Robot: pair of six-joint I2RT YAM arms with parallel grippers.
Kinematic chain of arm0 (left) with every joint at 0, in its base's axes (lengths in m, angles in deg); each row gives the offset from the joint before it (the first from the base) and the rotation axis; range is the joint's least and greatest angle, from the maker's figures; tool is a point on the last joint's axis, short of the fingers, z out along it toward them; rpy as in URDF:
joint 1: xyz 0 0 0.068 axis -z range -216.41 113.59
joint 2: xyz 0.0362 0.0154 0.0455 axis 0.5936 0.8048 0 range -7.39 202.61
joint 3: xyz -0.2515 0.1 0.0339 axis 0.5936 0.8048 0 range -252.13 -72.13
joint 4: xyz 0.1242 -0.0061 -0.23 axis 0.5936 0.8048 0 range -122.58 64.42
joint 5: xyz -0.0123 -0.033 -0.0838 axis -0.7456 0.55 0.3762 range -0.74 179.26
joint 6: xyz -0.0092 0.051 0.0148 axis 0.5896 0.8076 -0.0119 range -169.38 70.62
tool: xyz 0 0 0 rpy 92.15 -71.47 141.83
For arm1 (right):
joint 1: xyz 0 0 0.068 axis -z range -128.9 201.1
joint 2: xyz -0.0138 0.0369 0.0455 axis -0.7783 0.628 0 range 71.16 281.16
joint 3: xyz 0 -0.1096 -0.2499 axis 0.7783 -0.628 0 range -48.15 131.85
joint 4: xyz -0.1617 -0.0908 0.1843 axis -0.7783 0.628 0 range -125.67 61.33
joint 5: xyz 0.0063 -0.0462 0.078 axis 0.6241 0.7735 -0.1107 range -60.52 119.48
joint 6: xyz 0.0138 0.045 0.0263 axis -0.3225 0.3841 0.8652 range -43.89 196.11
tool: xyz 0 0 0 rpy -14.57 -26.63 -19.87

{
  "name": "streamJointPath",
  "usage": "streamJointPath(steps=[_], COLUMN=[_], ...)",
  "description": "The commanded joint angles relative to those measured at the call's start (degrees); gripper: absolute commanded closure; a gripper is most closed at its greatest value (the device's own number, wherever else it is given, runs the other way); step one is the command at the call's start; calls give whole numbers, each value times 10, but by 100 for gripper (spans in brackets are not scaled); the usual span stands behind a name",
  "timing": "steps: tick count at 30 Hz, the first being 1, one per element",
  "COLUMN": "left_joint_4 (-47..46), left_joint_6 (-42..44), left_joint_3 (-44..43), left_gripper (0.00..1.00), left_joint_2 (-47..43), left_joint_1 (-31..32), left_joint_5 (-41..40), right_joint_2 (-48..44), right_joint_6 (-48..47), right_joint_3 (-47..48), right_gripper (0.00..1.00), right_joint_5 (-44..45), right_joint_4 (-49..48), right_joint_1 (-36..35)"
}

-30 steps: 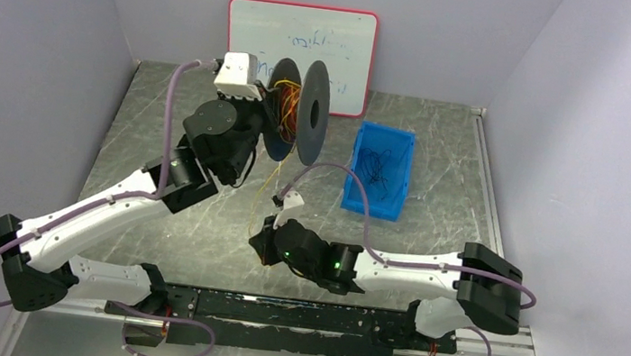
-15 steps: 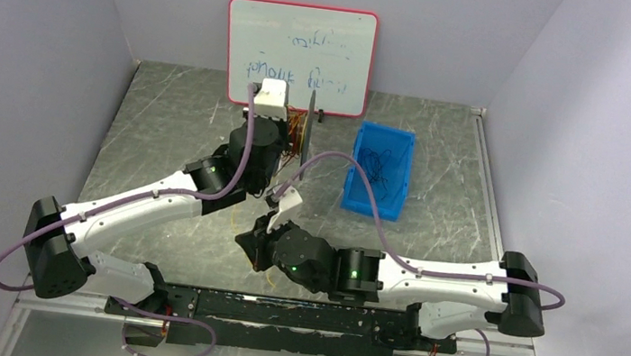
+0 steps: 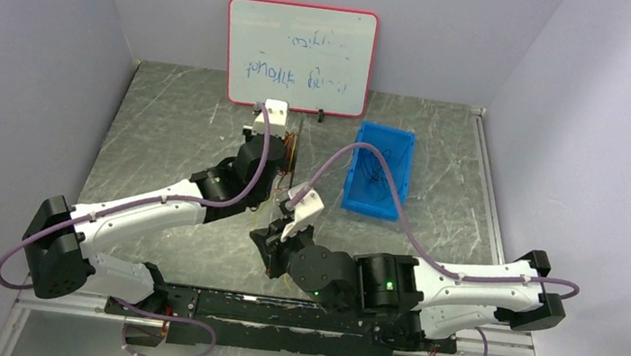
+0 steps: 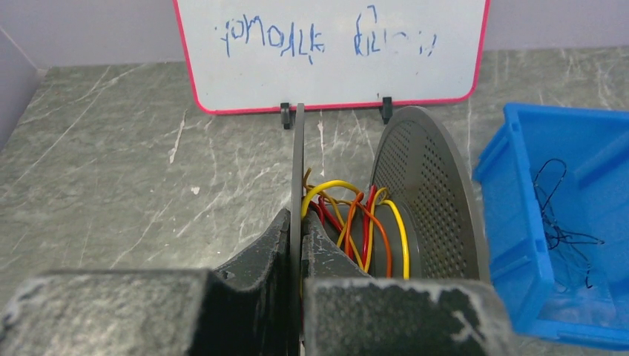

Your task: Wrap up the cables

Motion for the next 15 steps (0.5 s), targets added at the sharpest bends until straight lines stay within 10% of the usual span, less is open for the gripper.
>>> streamJointPath(steps=[1, 15], left_joint_4=[-23, 13], left_joint_6=[-13, -32], left_joint_3=[6, 36], left_gripper=[93, 93], left_joint_2=[-24, -37], left_joint_1=[1, 0], left_joint_5=[-29, 10], right_joint_2=[-9, -24], right_joint_6=[-11, -90], right_joint_3=[42, 93], right_gripper=[100, 100], right_joint_5=[100, 204], right_joint_4=[82, 122], right_joint_1=[-40, -66])
